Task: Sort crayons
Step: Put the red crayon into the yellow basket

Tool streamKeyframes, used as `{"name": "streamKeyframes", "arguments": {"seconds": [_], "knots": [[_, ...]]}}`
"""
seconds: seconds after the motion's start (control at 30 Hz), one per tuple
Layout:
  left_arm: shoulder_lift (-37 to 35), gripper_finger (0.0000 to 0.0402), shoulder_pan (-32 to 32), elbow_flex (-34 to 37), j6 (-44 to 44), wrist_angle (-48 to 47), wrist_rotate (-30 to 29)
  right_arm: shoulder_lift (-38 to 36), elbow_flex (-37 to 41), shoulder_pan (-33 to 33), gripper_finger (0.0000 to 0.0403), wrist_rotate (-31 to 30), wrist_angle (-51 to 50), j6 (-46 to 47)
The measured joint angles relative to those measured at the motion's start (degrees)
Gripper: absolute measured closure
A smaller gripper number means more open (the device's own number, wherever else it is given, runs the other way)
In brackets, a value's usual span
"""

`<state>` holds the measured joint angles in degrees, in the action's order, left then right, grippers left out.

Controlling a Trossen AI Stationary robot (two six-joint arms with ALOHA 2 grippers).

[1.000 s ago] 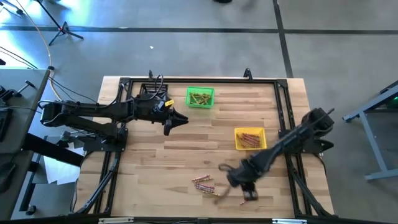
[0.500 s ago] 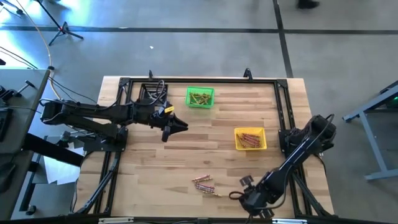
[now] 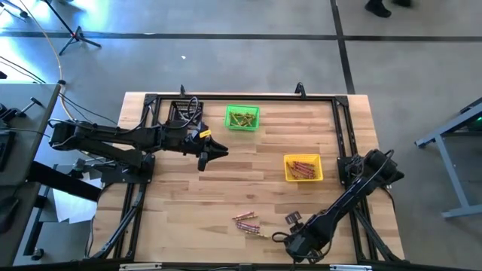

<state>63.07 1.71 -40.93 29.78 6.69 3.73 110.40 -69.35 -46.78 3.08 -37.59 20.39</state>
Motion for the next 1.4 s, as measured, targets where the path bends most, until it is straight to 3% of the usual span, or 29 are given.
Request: {"name": "streamKeyframes", "arguments": {"seconds": [0.2,0.43,0.67,0.83,1.07,1.23,1.4], "knots": [[0.0,0.0310,0.0,0.0,0.0,0.0,0.0,0.9,-0.2,-0.1,0.0295,-1.7,-0.3,-1.0],[0.0,0.0310,0.0,0.0,0.0,0.0,0.0,1.0,-0.1,0.5,0.0390,1.5,-0.4,-1.1],[0.0,0.0310,0.0,0.0,0.0,0.0,-0.1,-0.3,0.2,0.5,0.0396,1.3,-0.1,-1.0],[0.0,0.0310,0.1,0.0,-0.4,0.0,-0.1,-5.7,0.2,1.4,0.0394,-2.9,-4.2,-0.4],[0.0,0.0310,0.1,0.0,-3.5,0.1,-0.5,-14.2,0.2,6.1,0.0394,-13.9,-20.1,-1.4],[0.0,0.0310,0.1,0.0,-3.5,0.2,-3.6,-19.1,0.6,13.5,0.0394,-21.7,-30.2,-5.6],[0.0,0.0310,0.1,0.0,-2.6,0.5,-4.6,-26.8,8.5,22.8,0.0393,-22.1,-27.1,-9.2]]}}
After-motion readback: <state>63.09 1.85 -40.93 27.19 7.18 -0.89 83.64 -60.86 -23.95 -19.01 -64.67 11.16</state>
